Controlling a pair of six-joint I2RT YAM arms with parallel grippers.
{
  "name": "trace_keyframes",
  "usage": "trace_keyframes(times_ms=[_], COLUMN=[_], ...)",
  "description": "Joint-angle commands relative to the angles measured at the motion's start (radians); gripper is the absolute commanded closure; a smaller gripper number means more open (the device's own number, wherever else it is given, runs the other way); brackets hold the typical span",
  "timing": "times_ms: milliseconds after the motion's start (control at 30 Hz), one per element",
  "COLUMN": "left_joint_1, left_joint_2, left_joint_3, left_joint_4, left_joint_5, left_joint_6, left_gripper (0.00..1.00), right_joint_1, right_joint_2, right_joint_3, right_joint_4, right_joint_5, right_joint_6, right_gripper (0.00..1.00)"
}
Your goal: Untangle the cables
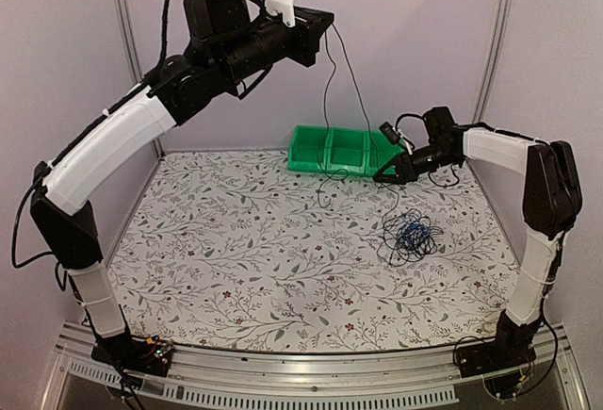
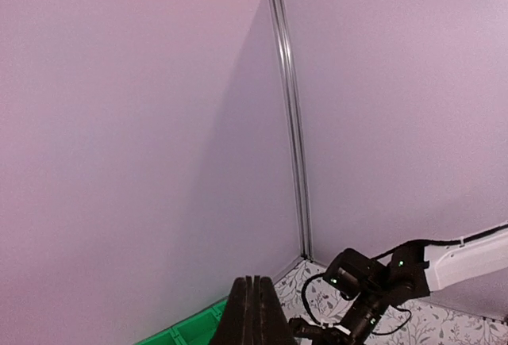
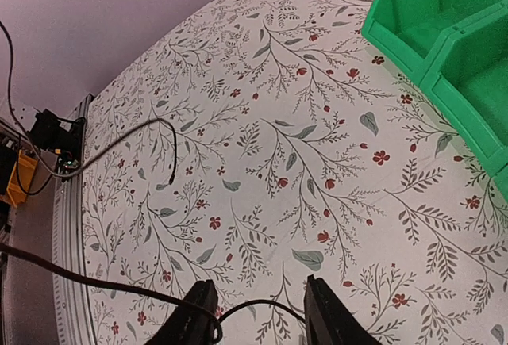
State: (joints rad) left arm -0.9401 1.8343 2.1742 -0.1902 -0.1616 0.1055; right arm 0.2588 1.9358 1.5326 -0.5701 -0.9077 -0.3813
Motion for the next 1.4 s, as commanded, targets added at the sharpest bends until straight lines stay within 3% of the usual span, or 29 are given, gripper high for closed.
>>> trace_keyframes(times_ms=[0,200,300,400,867,1100,1367], left_joint_1=[-0.007,-0.006,-0.006,-0.001,0.05,0.08,0.081], left_joint_2=[-0.027,0.006,-0.014,-0.028,-0.157,-0.161,-0.105], left_joint_3=[0.075,0.229,0.234,0.217,-0.204,-0.398,-0.453], left_joint_4=[0.159,0.203,0.252,0.244,0.214,0.218,0.161], left_joint_5=[-0.036,-0.021,-0.034,-0.056,-0.055,0.072,0.221], left_joint_6=[0.002,0.032,0.062,0.091,-0.065,-0.128,-0.125], left_gripper=[1.0,1.0,1.0,1.0,1.0,1.0,1.0], right_joint_1=[-0.005,-0.006,-0.021,-0.025,-0.021,0.038,0.155], right_joint_2=[-0.081,0.058,0.118,0.073,-0.195,-0.213,-0.24], right_joint_3=[-0.031,-0.128,-0.19,-0.206,0.181,0.372,0.407], right_joint_4=[-0.083,-0.047,-0.043,-0.038,-0.298,-0.282,-0.204], right_joint_5=[0.013,0.124,0.15,0.14,0.063,0.047,0.079], right_joint_6=[-0.073,-0.021,-0.029,-0.027,-0.186,-0.162,-0.154], right_gripper=[0.53,0.55,0.59,0.59,0.49,0.47,0.43])
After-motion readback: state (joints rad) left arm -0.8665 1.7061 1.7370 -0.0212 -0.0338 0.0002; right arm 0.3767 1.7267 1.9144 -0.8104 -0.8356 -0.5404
